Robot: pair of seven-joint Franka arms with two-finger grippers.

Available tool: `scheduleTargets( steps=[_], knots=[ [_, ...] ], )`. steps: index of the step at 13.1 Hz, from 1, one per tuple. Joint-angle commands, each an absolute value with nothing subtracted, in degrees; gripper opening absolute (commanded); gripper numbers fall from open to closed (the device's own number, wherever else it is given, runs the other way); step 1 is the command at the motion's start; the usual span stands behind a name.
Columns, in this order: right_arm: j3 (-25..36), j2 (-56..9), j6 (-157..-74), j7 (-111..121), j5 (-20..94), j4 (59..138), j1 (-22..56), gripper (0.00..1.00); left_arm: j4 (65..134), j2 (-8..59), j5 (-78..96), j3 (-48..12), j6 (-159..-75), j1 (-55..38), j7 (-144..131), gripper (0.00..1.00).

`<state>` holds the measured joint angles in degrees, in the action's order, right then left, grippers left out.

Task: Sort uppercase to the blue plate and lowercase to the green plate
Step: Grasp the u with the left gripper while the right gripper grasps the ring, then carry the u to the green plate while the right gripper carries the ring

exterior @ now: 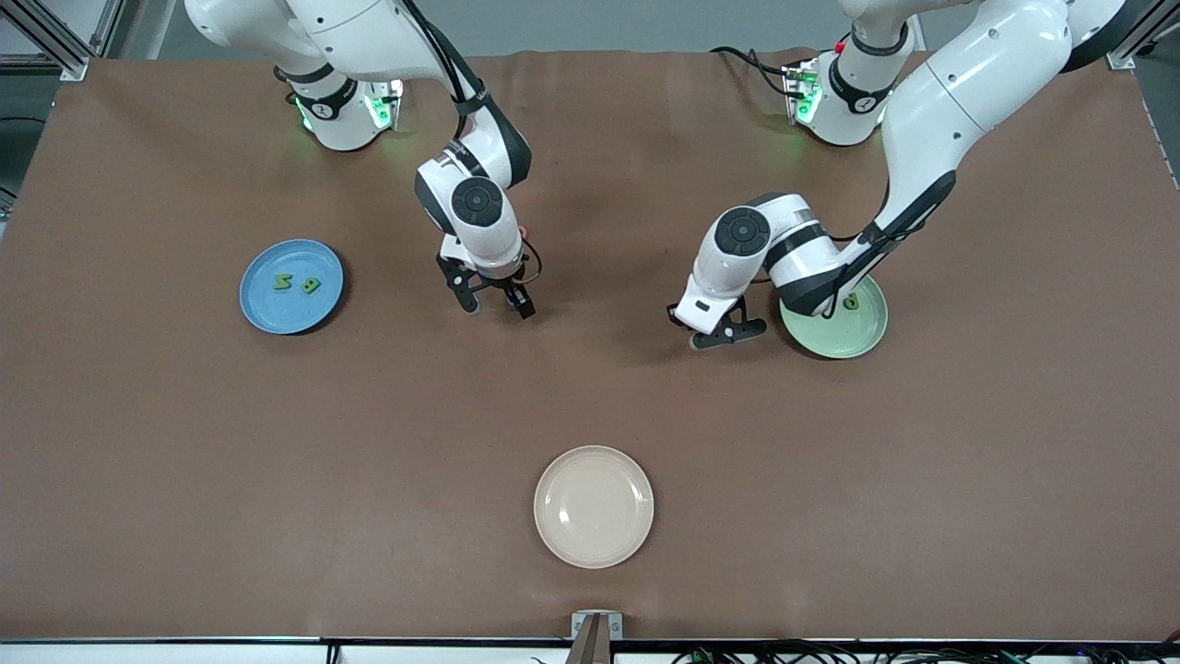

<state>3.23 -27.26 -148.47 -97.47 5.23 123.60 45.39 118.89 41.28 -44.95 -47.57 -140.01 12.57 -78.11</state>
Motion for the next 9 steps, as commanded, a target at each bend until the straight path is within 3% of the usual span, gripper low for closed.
scheduleTargets(
  steps=[1,2,6,9],
  knots=[
    [4.04,-28.12,-148.01,-99.32,3.96,122.43,46.32,0.89,118.74,39.3,-45.62,-47.02,-140.28,13.62,-78.05,0.16],
    [4.04,-28.21,-148.01,-99.32,3.96,122.43,46.32,0.86,119.09,37.63,-45.01,-47.89,-139.66,15.45,-77.87,0.16],
    [4.04,-28.21,-148.01,-99.32,2.99,122.43,46.06,0.66,120.14,36.47,-44.82,-61.23,-131.24,31.51,-69.98,0.15],
    [4.04,-28.21,-148.01,-99.23,2.9,122.34,46.05,0.44,122.77,36.74,-44.82,-66.88,-128.94,42.51,-61.81,0.15]
  ],
)
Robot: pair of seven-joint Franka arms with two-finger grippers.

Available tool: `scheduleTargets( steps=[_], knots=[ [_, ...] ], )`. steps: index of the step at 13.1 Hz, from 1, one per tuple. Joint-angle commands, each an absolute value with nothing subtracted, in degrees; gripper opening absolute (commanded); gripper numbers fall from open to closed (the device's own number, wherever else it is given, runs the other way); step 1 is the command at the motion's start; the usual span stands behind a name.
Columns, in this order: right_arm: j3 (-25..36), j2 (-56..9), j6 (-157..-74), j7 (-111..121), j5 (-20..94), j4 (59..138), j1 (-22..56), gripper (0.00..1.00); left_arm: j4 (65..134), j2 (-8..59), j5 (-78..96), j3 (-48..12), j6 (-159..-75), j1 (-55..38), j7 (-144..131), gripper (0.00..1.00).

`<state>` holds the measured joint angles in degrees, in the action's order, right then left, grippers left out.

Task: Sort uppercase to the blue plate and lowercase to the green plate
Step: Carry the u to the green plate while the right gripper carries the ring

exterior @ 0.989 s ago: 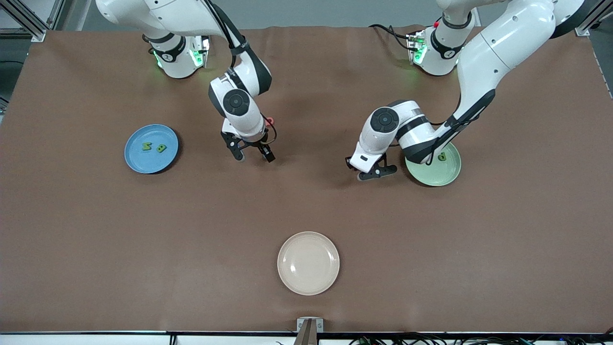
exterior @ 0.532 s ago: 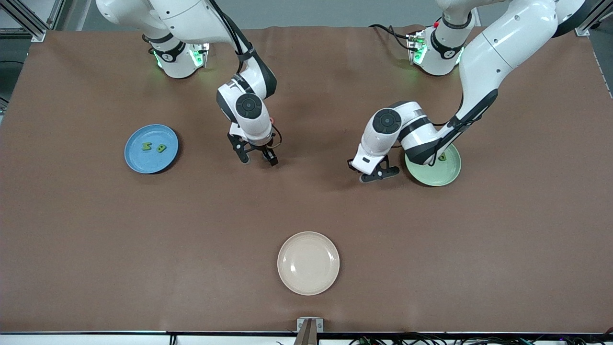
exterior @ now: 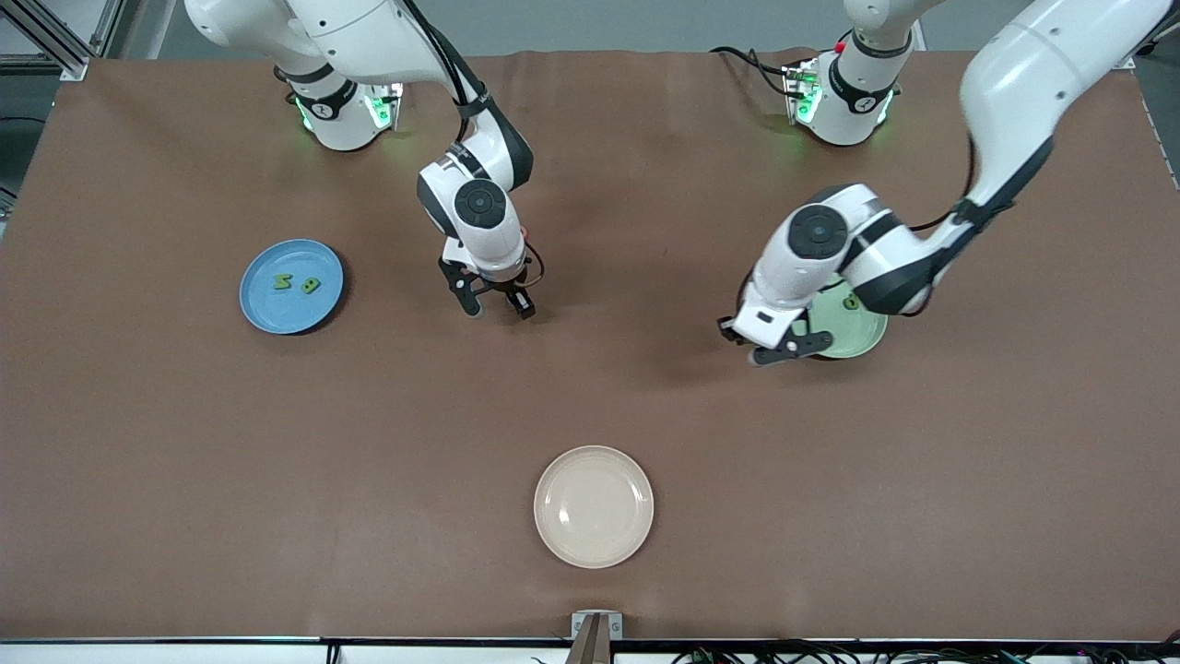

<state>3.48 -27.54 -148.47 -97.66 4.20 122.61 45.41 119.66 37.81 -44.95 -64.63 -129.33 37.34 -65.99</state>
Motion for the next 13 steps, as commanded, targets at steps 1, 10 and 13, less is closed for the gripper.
scheduleTargets(
  steps=[1,10,13],
  knots=[
    [4.04,-28.21,-148.01,-99.23,2.9,122.34,46.05,0.37,123.74,36.74,-44.82,-66.88,-128.85,44.37,-59.87,0.15],
    [4.22,-22.6,-136.87,-88.27,1.76,122.96,40.79,0.01,129.72,38.06,-50.88,-66.01,-129.55,52.91,-53.35,0.15],
    [4.31,-17.95,-130.89,-81.06,1.5,124.53,37.37,0.0,131.04,38.32,-52.9,-63.9,-131.65,53.09,-53.35,0.15]
  ],
)
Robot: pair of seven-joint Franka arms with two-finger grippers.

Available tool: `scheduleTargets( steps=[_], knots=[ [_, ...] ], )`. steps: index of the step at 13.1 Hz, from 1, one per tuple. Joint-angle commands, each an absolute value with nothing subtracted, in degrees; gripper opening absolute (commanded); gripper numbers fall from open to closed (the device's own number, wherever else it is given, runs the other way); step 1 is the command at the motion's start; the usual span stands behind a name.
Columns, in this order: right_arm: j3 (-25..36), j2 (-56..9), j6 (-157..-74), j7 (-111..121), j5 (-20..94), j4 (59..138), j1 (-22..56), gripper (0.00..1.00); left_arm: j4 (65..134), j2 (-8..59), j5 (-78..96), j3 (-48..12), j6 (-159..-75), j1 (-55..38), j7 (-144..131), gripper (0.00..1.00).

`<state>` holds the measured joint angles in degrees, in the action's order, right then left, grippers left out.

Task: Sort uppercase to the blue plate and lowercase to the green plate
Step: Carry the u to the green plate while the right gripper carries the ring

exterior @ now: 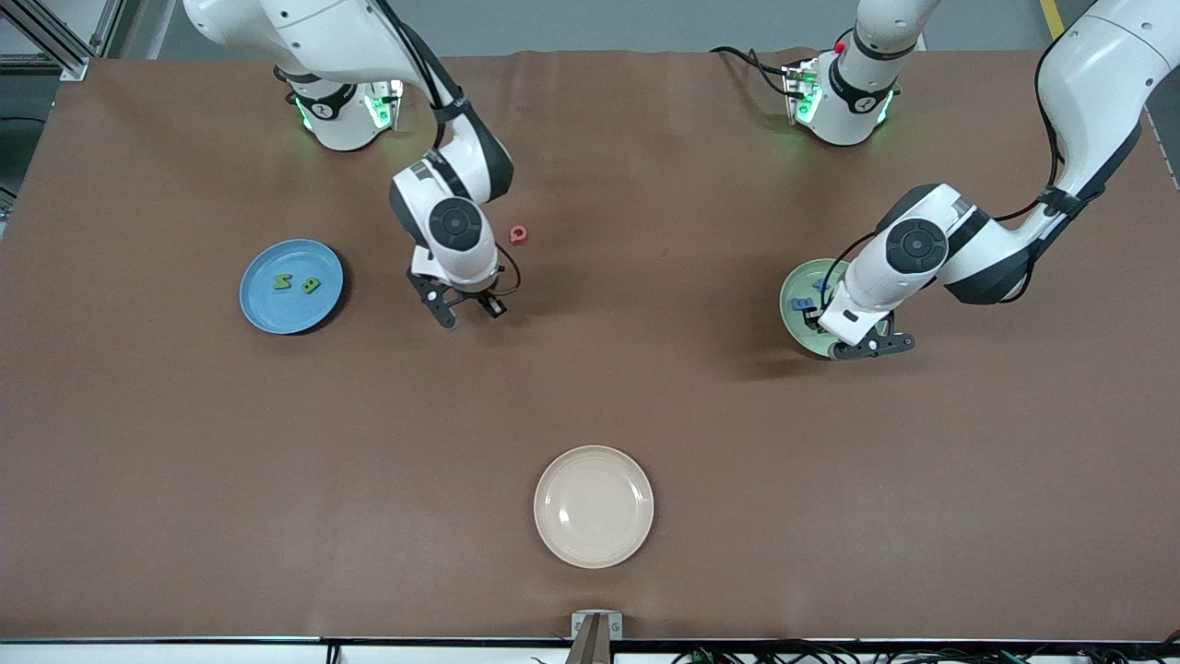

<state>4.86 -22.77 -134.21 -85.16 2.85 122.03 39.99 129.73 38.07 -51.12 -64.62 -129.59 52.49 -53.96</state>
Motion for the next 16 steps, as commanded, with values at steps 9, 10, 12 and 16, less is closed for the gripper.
scheduleTargets(
  steps=[9,10,12,16],
  knots=[
    [4.31,-4.05,-130.69,-55.9,-2.62,138.6,21.89,0.0,131.92,38.76,-54.93,-62.31,-133.51,53.09,-53.26,0.71],
    [4.31,-3.61,-130.78,-54.68,-3.85,139.13,20.67,0.0,131.92,38.59,-54.93,-62.31,-133.51,53.09,-53.0,0.9],
    [4.39,-3.17,-130.96,-49.95,-4.31,140.18,17.16,0.0,131.31,38.5,-54.84,-62.4,-133.33,53.0,-52.73,0.99],
    [4.31,-1.5,-133.4,-38.08,-4.31,143.25,9.51,0.0,129.38,38.23,-54.14,-63.28,-133.15,52.82,-53.17,0.99]
  ],
)
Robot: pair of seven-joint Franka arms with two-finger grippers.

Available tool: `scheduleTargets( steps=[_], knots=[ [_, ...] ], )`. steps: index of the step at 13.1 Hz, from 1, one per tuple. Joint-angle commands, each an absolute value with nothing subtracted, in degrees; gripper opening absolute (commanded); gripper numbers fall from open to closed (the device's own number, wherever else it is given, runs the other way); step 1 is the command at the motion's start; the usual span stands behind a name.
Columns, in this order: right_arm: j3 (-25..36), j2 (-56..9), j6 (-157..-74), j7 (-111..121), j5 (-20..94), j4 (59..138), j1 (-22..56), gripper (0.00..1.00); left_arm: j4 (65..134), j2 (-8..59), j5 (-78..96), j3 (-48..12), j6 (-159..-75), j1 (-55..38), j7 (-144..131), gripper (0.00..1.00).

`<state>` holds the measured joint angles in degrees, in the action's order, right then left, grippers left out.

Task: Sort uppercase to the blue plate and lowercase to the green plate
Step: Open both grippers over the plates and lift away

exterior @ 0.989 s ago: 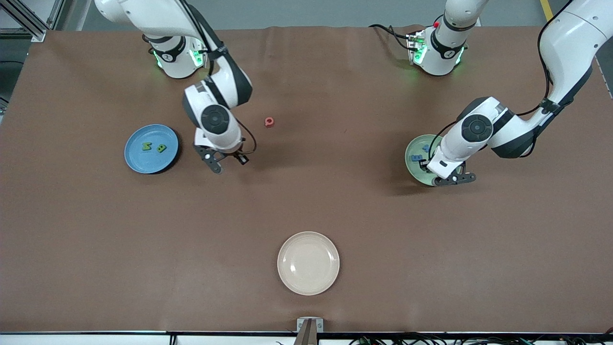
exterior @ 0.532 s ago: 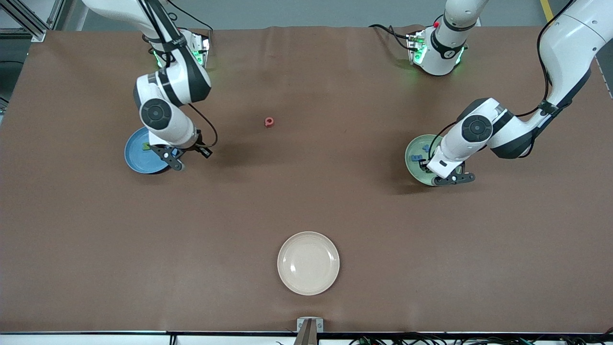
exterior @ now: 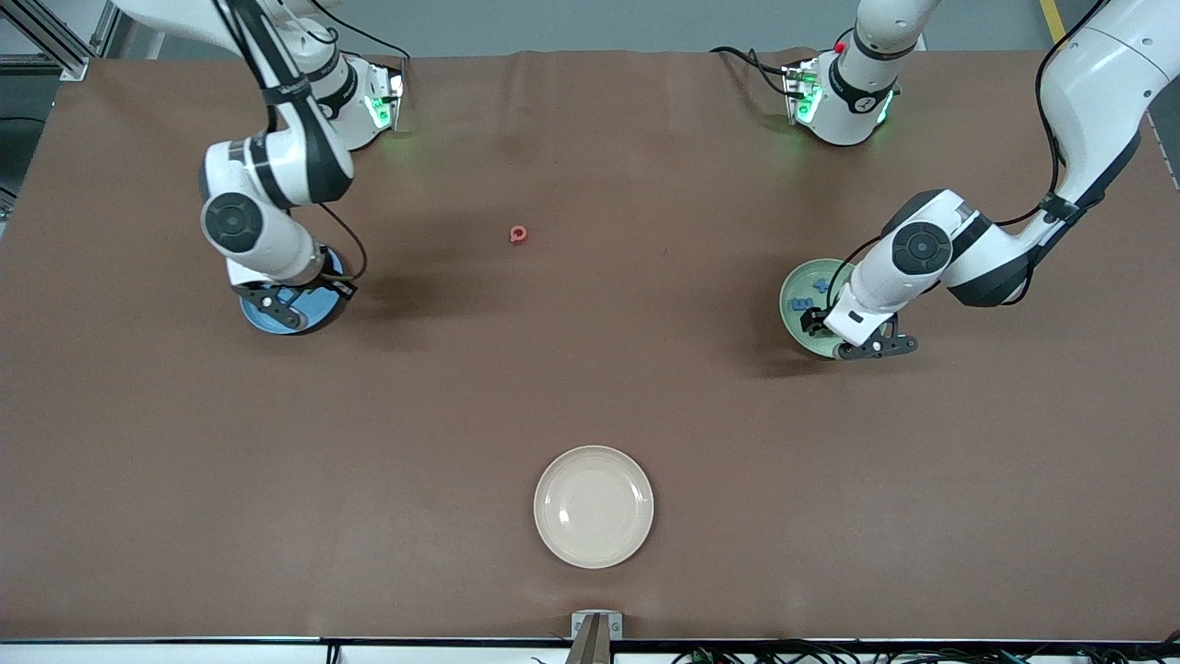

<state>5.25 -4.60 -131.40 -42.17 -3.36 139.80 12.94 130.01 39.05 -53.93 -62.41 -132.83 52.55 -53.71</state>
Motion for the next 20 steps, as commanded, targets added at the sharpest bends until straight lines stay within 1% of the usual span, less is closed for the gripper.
scheduleTargets(
  steps=[1,3,7,8,9,10,11,14,15,18,20],
  knots=[
    [4.31,-1.49,-135.51,-36.23,-4.39,144.48,8.1,0.0,129.29,38.23,-54.14,-63.28,-133.15,52.82,-53.17,0.99],
    [4.31,-1.93,-140.17,-31.49,-4.31,146.33,4.85,0.0,128.94,38.23,-54.05,-63.28,-133.15,52.82,-53.17,0.99],
    [4.31,-2.2,-142.38,-30.23,-4.31,147.3,3.87,0.01,128.06,38.67,-54.05,-63.37,-133.15,53.0,-52.91,0.99],
    [4.31,-2.2,-142.73,-30.23,-4.31,147.39,3.78,0.03,127.71,38.24,-53.62,-63.28,-133.07,52.65,-52.82,0.99],
    [4.31,-2.37,-142.73,-30.32,-4.31,147.39,3.78,0.1,127.44,37.54,-52.22,-63.46,-133.07,52.39,-52.39,0.99],
    [4.22,-2.63,-142.73,-30.32,-4.31,147.39,3.43,0.28,127.27,36.4,-49.34,-63.46,-133.24,52.21,-50.64,0.99],
    [4.22,-2.72,-142.73,-30.32,-4.13,147.39,3.25,0.5,126.83,34.12,-44.61,-63.46,-133.42,51.68,-46.71,0.99],
    [4.22,-2.72,-142.73,-30.32,-4.13,147.39,3.25,0.9,126.83,25.86,-28.7,-62.67,-133.42,50.54,-33.09,0.99],
    [4.22,-2.72,-142.65,-30.32,-4.13,147.39,3.34,1.0,126.83,23.75,-24.65,-61.97,-133.42,50.36,-29.57,0.99],
    [4.04,-2.64,-142.21,-31.37,-3.7,147.3,3.86,1.0,127.35,17.25,-14.28,-60.39,-133.42,50.36,-19.29,0.99],
    [3.96,-2.55,-141.94,-35.92,-3.52,147.3,6.66,1.0,128.4,11.98,-5.84,-58.72,-132.89,50.45,-10.85,0.99]
  ],
)
